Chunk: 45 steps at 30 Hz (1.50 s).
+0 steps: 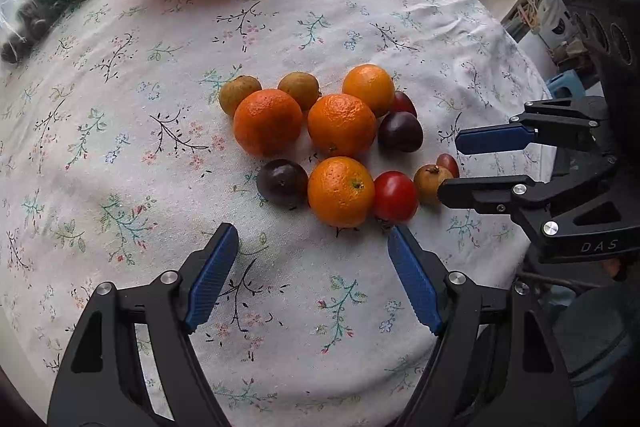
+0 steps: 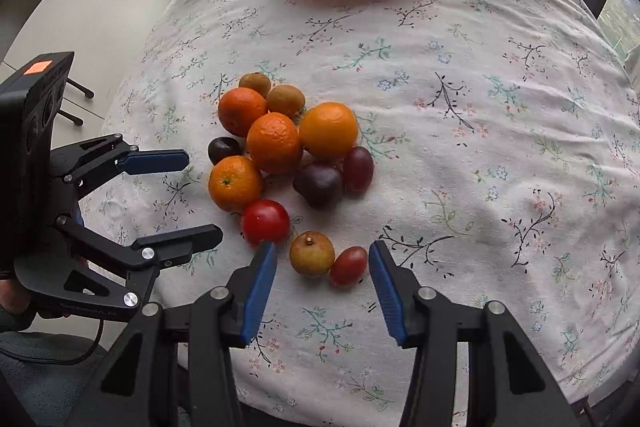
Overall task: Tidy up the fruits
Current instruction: 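Move both open tools back to the fruit pile, then grasp another orange with the left tool while the right tool grasps a brown round fruit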
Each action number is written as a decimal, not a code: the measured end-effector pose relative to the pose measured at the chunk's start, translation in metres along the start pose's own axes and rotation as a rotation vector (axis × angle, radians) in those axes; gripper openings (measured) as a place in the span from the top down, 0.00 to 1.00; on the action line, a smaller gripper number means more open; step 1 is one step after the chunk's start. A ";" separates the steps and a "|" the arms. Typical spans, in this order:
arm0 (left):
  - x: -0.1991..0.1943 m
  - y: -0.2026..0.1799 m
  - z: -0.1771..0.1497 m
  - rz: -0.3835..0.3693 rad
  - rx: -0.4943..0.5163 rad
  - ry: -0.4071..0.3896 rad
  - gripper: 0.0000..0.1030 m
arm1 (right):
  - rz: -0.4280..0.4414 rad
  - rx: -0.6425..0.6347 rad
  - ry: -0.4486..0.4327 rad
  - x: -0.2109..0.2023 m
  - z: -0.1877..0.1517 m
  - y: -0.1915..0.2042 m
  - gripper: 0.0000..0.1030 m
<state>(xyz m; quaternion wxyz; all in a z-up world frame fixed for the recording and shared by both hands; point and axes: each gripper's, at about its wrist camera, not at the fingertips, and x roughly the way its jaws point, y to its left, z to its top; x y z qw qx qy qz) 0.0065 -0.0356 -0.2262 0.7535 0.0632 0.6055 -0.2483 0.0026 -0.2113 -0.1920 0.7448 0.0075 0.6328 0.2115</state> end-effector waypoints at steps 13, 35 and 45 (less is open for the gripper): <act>0.007 0.007 0.007 -0.097 -0.133 0.012 0.44 | -0.063 -0.283 0.022 0.017 0.007 0.019 0.57; 0.023 0.012 0.029 -0.105 -0.355 0.109 0.47 | -0.007 -0.319 0.048 0.010 0.005 0.014 0.58; 0.026 -0.003 0.038 -0.020 -0.251 0.139 0.61 | -0.026 -0.309 0.033 0.010 0.009 0.016 0.58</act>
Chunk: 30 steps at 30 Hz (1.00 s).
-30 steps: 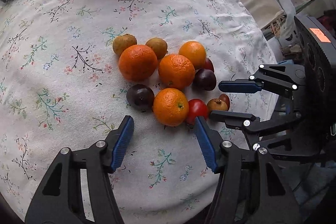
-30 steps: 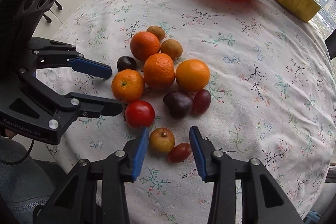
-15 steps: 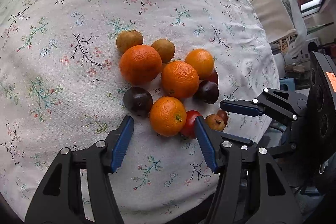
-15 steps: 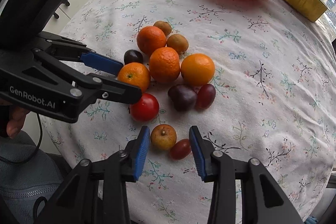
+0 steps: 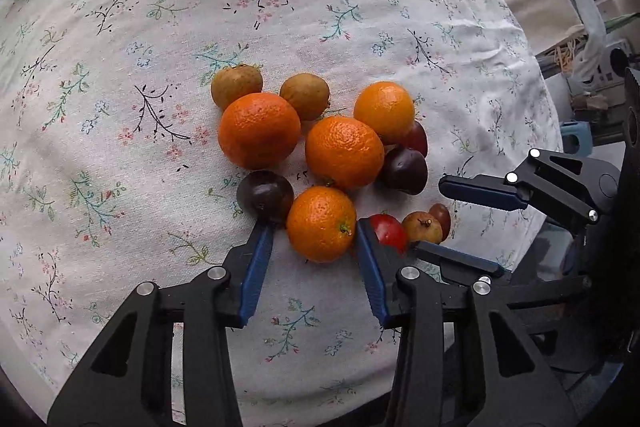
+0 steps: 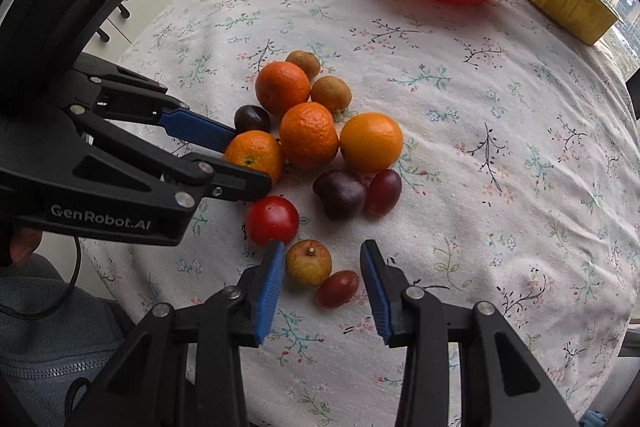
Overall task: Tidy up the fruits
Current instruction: 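Grasp another orange with the left tool while the right tool grasps a brown round fruit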
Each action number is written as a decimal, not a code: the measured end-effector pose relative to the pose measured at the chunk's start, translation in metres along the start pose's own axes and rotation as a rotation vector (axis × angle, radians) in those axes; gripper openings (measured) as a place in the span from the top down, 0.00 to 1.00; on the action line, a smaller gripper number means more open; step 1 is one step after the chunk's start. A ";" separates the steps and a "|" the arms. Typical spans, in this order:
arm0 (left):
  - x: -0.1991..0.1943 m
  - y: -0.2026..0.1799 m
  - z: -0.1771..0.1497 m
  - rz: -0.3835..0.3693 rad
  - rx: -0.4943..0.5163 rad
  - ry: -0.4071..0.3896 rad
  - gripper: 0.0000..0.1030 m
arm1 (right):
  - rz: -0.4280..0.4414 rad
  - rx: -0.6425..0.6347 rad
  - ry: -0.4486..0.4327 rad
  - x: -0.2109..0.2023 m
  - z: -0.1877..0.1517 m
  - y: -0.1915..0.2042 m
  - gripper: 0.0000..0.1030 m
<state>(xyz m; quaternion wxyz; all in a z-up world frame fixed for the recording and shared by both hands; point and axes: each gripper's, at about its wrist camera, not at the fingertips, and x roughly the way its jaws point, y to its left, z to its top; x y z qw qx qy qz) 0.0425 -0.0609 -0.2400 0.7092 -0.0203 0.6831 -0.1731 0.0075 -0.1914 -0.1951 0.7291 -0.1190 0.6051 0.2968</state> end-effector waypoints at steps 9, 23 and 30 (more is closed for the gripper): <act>0.000 0.008 -0.003 -0.073 -0.025 -0.005 0.69 | 0.035 0.029 -0.006 -0.004 -0.005 -0.007 0.58; 0.001 0.008 -0.004 -0.083 -0.028 -0.014 0.69 | 0.026 -0.112 0.055 0.012 -0.001 0.008 0.70; 0.001 0.009 -0.004 -0.095 -0.031 -0.014 0.70 | 0.049 -0.076 0.053 0.011 0.001 0.003 0.71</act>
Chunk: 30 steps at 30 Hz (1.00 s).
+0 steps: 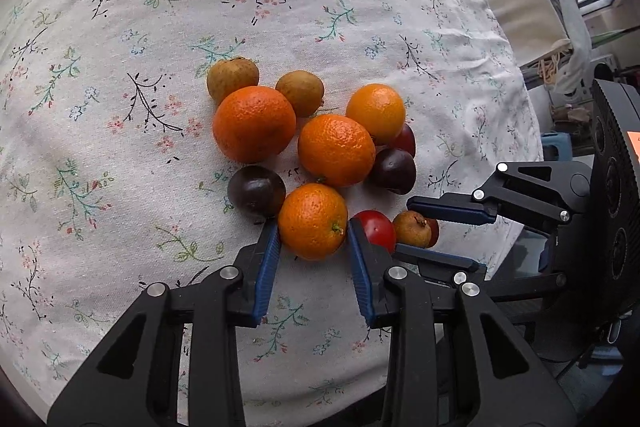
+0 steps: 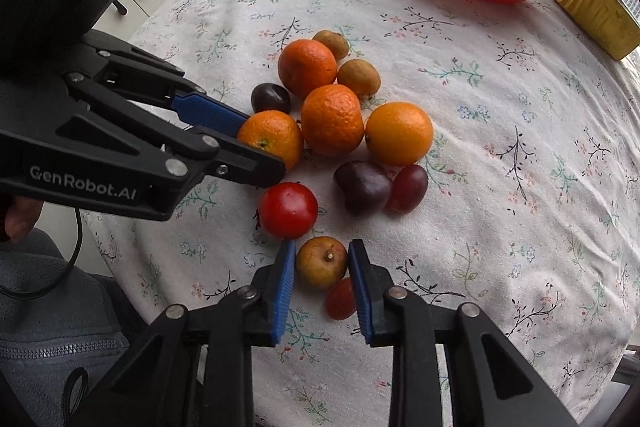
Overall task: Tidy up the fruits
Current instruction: 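Grasp another orange with the left tool while the right tool grasps a brown round fruit, then carry the orange and brown fruit over the red colander with both tools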
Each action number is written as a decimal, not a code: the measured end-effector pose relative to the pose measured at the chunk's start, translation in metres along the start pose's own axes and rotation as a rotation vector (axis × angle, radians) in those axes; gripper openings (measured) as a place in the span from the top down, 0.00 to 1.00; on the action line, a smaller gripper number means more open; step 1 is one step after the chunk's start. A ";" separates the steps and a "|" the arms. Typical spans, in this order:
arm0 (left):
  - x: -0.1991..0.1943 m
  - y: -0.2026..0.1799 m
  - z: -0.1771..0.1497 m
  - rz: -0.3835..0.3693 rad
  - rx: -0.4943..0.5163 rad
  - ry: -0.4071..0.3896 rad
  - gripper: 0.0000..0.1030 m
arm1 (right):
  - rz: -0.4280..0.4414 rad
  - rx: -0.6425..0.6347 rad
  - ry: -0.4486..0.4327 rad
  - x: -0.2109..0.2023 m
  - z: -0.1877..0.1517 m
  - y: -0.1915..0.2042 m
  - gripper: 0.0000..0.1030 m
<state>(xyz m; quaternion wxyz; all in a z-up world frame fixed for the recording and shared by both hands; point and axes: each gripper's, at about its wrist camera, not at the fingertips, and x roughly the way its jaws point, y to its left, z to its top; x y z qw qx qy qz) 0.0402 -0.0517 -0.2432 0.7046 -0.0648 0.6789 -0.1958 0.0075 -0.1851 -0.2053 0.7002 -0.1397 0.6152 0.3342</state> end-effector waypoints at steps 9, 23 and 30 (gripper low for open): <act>-0.008 0.014 -0.008 -0.055 -0.032 -0.001 0.70 | 0.030 0.070 -0.056 -0.020 0.007 -0.013 0.71; -0.033 0.038 -0.027 -0.095 -0.093 -0.038 0.70 | 0.103 0.239 -0.122 -0.032 0.010 -0.033 0.71; -0.052 0.066 -0.022 -0.079 -0.159 -0.088 0.70 | 0.130 0.377 -0.168 -0.040 0.006 -0.061 0.71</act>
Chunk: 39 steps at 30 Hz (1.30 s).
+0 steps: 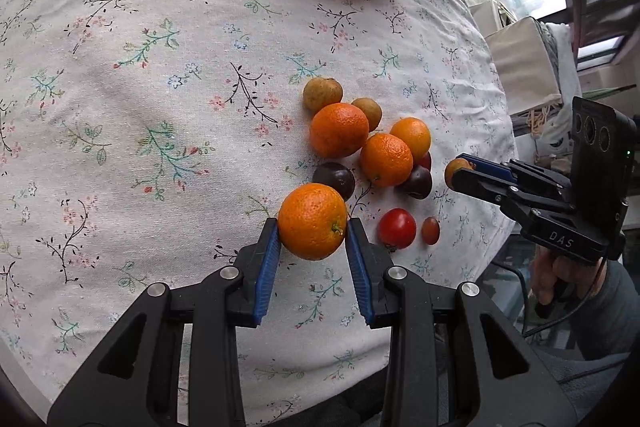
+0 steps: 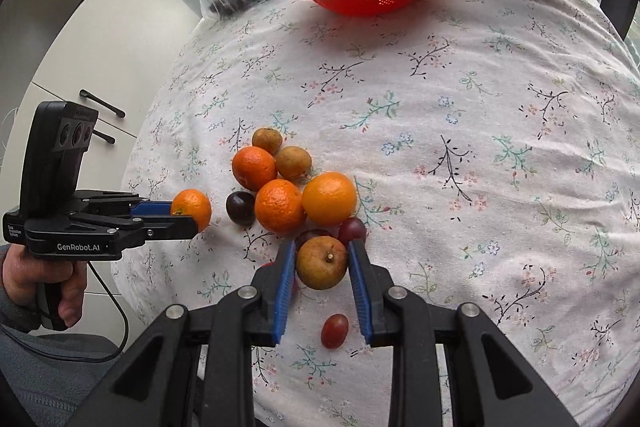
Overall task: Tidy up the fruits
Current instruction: 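Carry the orange and brown fruit over the red colander with both tools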
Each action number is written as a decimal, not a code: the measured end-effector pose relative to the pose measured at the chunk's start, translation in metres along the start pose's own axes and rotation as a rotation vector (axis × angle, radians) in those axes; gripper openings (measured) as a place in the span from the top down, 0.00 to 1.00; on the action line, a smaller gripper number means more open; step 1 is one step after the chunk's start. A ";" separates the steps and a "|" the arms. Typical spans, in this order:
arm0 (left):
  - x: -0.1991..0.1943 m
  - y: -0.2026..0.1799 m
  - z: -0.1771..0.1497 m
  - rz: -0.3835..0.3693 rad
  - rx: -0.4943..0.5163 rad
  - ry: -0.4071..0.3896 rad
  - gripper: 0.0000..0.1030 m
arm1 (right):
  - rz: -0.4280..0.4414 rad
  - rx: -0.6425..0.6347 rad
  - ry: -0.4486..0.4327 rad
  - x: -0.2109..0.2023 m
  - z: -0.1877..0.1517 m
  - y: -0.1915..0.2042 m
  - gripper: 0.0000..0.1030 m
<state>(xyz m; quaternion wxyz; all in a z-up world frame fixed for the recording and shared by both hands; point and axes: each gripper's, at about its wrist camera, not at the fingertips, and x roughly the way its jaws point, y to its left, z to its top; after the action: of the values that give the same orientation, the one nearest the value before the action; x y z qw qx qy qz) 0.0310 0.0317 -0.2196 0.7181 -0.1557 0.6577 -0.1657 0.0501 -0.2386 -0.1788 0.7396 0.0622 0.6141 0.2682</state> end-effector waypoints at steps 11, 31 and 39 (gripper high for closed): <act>-0.039 0.045 0.059 0.076 -0.054 -0.131 0.70 | -0.041 0.240 -0.123 -0.026 0.032 -0.076 0.71; -0.025 -0.050 0.279 0.147 0.181 -0.260 0.70 | -0.068 0.095 -0.240 -0.014 0.222 -0.059 0.71; 0.020 -0.060 0.286 0.173 0.224 -0.204 0.70 | -0.109 0.033 -0.160 0.026 0.246 -0.051 0.71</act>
<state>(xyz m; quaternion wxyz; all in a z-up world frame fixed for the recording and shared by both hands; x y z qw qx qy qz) 0.3160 -0.0296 -0.1863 0.8055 -0.0334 0.5699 -0.1589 0.3004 -0.2112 -0.1641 0.7985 0.0624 0.5601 0.2116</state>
